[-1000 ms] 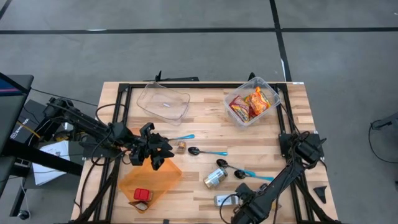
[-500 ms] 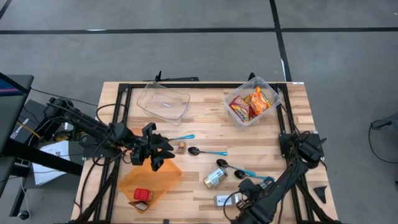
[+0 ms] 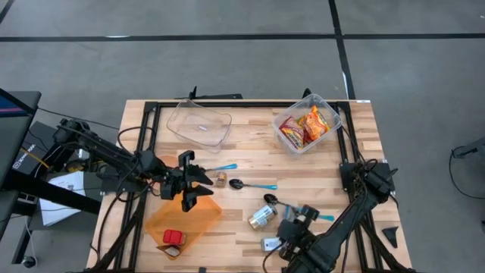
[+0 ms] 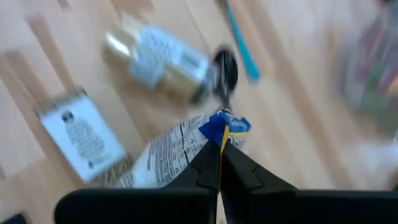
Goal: Pick & Place Food Item
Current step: Put the blue noodle pack into the right transparent bin
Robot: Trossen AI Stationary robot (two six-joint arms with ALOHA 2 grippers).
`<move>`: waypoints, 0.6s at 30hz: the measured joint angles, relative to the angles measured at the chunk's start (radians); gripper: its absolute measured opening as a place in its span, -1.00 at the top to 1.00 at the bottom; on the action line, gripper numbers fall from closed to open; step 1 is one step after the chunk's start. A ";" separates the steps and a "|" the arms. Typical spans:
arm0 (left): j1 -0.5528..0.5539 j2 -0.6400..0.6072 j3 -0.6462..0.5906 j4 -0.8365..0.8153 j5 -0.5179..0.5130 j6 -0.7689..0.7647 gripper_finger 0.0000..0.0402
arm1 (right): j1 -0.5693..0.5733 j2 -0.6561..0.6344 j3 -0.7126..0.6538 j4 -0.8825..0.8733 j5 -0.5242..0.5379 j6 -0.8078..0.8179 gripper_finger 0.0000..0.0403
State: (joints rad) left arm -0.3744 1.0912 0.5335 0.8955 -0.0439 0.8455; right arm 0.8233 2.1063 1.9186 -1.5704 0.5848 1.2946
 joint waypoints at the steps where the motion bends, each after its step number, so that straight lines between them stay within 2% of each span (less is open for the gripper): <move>1: -0.007 0.000 0.000 -0.006 0.000 -0.017 0.37 | -0.006 0.000 0.013 0.000 0.030 -0.035 1.00; 10: -0.091 0.000 0.000 -0.072 -0.005 -0.130 0.37 | -0.044 0.000 0.111 0.000 0.293 -0.351 1.00; 18: -0.199 0.000 0.000 -0.136 -0.012 -0.236 0.37 | -0.058 0.000 0.143 0.000 0.514 -0.560 1.00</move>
State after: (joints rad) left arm -0.5732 1.0912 0.5335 0.7591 -0.0563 0.6099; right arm 0.7649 2.1059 2.0619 -1.5709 1.0991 0.7344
